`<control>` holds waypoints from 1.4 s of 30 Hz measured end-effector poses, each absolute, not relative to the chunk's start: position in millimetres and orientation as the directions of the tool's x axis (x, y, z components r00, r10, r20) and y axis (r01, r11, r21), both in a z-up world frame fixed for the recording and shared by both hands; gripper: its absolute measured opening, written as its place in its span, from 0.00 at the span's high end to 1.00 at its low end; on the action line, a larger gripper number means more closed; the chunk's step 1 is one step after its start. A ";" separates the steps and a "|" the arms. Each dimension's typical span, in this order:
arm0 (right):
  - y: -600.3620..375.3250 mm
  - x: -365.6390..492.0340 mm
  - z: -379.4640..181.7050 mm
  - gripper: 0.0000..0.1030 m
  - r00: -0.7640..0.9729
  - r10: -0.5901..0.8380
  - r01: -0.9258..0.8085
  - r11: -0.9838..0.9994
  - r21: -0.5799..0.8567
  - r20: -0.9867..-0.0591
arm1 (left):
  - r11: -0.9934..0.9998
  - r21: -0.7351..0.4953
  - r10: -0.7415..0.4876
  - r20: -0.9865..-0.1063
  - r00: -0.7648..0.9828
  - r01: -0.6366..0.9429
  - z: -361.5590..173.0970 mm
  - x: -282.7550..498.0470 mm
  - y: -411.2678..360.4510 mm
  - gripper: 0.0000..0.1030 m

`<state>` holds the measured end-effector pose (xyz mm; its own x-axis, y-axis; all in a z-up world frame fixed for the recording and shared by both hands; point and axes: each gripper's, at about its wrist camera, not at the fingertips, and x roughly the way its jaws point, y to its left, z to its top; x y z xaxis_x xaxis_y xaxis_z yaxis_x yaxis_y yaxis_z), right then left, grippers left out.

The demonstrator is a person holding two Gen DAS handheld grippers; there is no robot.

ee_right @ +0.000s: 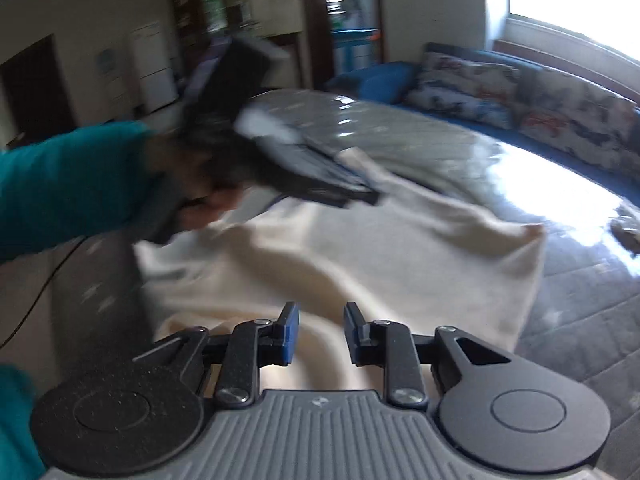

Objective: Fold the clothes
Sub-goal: 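Smooth the garment with the right gripper while the left gripper releases it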

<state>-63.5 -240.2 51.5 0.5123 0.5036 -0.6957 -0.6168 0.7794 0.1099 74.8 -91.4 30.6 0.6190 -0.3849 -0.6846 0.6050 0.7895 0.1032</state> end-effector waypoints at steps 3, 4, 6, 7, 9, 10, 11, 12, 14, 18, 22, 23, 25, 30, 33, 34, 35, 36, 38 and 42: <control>-228.4 -83.0 47.0 0.63 0.493 0.514 -0.654 0.751 0.090 -0.702 | 0.766 0.123 -0.387 -0.695 0.606 0.631 22.6 66.2 -100.2 0.90; -224.2 -87.3 45.0 0.63 0.501 0.506 -0.663 0.746 0.066 -0.702 | 0.764 0.127 -0.385 -0.697 0.605 0.633 20.7 65.1 -102.8 0.90; -214.2 -92.1 40.6 0.64 0.525 0.490 -0.672 0.740 0.015 -0.696 | 0.762 0.129 -0.379 -0.705 0.599 0.634 17.1 63.0 -105.2 0.90; -210.8 -92.6 38.2 0.64 0.529 0.489 -0.673 0.740 0.009 -0.693 | 0.763 0.130 -0.378 -0.705 0.600 0.633 15.7 61.6 -105.3 0.90; -204.5 -93.4 32.5 0.68 0.541 0.473 -0.673 0.739 -0.020 -0.695 | 0.764 0.132 -0.378 -0.701 0.604 0.631 14.1 59.3 -104.9 0.90; -202.8 -93.1 29.6 0.75 0.552 0.462 -0.668 0.743 -0.037 -0.695 | 0.766 0.131 -0.378 -0.701 0.605 0.630 14.0 59.2 -105.0 0.90; -202.3 -92.7 27.8 0.85 0.551 0.461 -0.666 0.745 -0.034 -0.696 | 0.767 0.127 -0.379 -0.701 0.604 0.629 13.8 59.6 -105.2 0.90; -201.8 -92.4 26.0 0.91 0.549 0.460 -0.664 0.747 -0.031 -0.698 | 0.768 0.123 -0.380 -0.702 0.602 0.629 13.6 60.2 -105.2 0.89; -203.1 -95.5 25.7 0.96 0.543 0.465 -0.669 0.743 -0.026 -0.699 | 0.771 0.114 -0.382 -0.704 0.599 0.626 13.5 61.9 -105.2 0.87; -207.1 -118.7 35.3 0.97 0.510 0.500 -0.716 0.697 -0.024 -0.700 | 0.774 0.106 -0.386 -0.703 0.597 0.625 13.5 63.9 -103.5 0.84; -202.6 -146.4 35.9 0.97 0.459 0.505 -0.774 0.631 -0.051 -0.731 | 0.779 0.107 -0.385 -0.695 0.607 0.618 13.2 65.9 -102.6 0.75; -201.6 -148.2 32.2 0.96 0.448 0.502 -0.778 0.626 -0.046 -0.740 | 0.781 0.108 -0.385 -0.693 0.610 0.615 13.1 66.3 -102.4 0.74; -200.3 -151.5 25.8 0.95 0.426 0.502 -0.783 0.621 -0.029 -0.753 | 0.789 0.101 -0.380 -0.695 0.610 0.607 14.1 66.9 -100.9 0.74; -210.9 -158.7 41.2 0.89 0.424 0.563 -0.764 0.643 0.054 -0.710 | 0.782 0.123 -0.388 -0.671 0.632 0.611 26.3 42.7 -90.2 0.74; -228.2 -155.3 51.4 0.89 0.492 0.548 -0.695 0.715 0.074 -0.677 | 0.764 0.107 -0.436 -0.641 0.631 0.636 37.1 14.6 -79.3 0.74; -233.4 -153.0 51.6 0.89 0.515 0.532 -0.664 0.743 0.079 -0.672 | 0.757 0.101 -0.452 -0.632 0.629 0.645 40.4 4.6 -75.7 0.74; -236.6 -150.1 50.3 0.89 0.540 0.510 -0.632 0.771 0.078 -0.670 | 0.749 0.098 -0.465 -0.627 0.625 0.655 41.8 -6.2 -72.8 0.74; -240.0 -148.7 48.2 0.87 0.562 0.487 -0.600 0.797 0.076 -0.669 | 0.739 0.098 -0.476 -0.624 0.620 0.666 42.3 -17.4 -70.3 0.74; -245.3 -147.9 42.7 0.86 0.573 0.463 -0.564 0.822 0.085 -0.676 | 0.717 0.092 -0.501 -0.620 0.603 0.691 40.7 -41.3 -66.2 0.74; -244.9 -158.6 30.7 0.84 0.563 0.438 -0.551 0.831 0.077 -0.700 | 0.685 0.092 -0.537 -0.607 0.586 0.723 31.0 -87.7 -55.4 0.74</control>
